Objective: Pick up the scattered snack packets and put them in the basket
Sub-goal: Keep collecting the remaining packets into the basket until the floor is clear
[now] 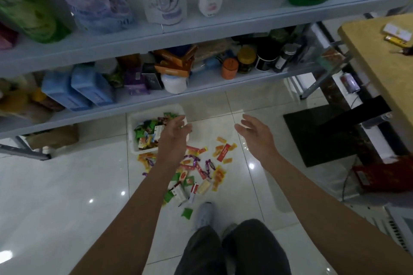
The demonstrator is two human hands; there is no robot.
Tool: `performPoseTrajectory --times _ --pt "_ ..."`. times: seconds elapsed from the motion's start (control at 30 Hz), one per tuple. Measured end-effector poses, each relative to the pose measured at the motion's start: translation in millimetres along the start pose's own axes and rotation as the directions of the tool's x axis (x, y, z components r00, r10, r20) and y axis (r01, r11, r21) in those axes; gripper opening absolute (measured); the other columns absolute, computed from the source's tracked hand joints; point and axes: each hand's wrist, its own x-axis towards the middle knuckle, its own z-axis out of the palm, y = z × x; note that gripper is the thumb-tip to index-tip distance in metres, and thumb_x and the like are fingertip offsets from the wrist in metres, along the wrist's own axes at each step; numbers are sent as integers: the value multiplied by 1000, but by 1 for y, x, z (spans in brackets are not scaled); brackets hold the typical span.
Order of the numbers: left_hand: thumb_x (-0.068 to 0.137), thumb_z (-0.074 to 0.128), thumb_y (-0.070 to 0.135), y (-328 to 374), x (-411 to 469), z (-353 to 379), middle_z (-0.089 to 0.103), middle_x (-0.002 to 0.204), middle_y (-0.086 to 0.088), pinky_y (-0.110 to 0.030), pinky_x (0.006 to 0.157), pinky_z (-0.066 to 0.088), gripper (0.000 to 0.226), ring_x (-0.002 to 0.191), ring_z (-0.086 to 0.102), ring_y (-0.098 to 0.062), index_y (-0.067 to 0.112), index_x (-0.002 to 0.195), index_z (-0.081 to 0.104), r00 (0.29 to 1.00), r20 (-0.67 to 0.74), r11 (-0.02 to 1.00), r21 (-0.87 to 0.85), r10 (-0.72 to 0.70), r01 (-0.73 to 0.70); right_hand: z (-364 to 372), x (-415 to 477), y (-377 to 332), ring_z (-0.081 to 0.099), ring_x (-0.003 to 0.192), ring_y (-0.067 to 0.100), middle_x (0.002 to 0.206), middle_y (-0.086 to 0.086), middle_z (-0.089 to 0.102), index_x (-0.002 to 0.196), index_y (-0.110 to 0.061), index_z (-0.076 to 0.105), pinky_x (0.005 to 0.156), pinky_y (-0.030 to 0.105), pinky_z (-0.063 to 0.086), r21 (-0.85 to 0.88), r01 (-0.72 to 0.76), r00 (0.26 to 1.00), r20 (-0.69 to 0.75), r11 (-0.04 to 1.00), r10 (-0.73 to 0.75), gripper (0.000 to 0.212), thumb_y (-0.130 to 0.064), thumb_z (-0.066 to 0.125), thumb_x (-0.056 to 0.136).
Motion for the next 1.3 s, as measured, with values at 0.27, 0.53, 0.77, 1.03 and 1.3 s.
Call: performPoseTrajectory --times 0.27,0.53,0.77,1.03,1.3 --pt "94 57 31 -101 74 66 56 126 5 -21 75 42 30 104 55 -9 29 124 58 993 12 991 57 -122 121 7 93 104 57 102 7 128 -1 58 132 -22 56 82 13 42 -84 -58 996 66 995 64 48 -32 69 87" --pt "94 58 30 -271 185 163 53 122 2 -29 82 47 31 84 52 1 25 125 57 995 44 989 128 -87 81 43 229 277 58 98 7 126 -3 58 132 -22 57 61 0 43 -195 -10 989 145 981 39 47 -30 70 87" --pt "90 63 32 -424 305 222 55 121 -1 -41 92 48 30 93 55 -14 26 119 59 994 98 982 185 -38 19 88 348 422 59 101 12 127 -3 59 129 -23 58 73 15 49 -284 42 982 188 958 13 44 -28 69 87" --pt "71 83 30 -523 405 263 54 117 -1 -34 82 50 63 96 61 -23 31 126 53 945 327 915 375 19 -148 120 444 524 60 104 14 129 -3 60 125 -24 62 85 27 48 -540 250 928 371 804 -39 47 -30 75 81" --pt "67 83 6 -578 407 294 51 132 -8 -19 87 33 82 115 49 -23 16 140 46 739 671 586 577 57 -569 104 450 563 53 122 24 132 8 57 127 -15 60 94 24 39 -687 413 873 485 597 -47 40 -13 65 87"
